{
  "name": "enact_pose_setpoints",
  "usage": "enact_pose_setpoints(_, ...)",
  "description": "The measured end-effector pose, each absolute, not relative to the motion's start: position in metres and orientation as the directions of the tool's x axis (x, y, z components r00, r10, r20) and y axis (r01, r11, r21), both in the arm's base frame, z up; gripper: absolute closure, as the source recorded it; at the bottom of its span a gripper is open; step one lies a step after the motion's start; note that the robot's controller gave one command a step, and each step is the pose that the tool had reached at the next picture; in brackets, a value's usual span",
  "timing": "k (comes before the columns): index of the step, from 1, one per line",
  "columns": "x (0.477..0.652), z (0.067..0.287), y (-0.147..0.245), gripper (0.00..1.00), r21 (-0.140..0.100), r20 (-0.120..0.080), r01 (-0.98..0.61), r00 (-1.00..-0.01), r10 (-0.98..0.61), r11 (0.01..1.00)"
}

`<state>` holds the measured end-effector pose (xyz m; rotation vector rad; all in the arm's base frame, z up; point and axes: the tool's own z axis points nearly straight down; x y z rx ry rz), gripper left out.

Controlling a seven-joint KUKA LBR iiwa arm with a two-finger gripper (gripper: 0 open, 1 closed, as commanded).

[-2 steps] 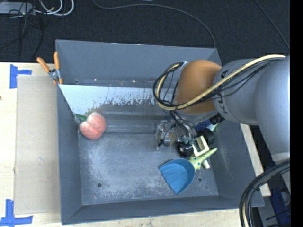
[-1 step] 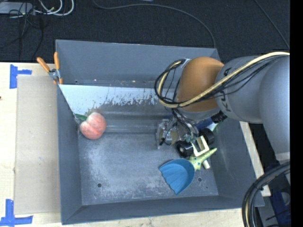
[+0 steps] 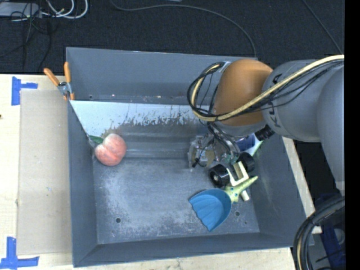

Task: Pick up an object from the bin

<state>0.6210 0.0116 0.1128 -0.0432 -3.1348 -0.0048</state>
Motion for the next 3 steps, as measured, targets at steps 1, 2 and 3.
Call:
enact_pose_setpoints(1,0.622,0.123,0.012,1.00,0.003,0.003,0.028,-1.000,0.028,1.000)
enact_pose_setpoints(2,0.622,0.133,0.012,1.00,0.003,0.005,0.028,-1.000,0.028,1.000)
enact_pose_setpoints(3,0.622,0.140,0.012,1.00,0.003,0.003,0.028,-1.000,0.028,1.000)
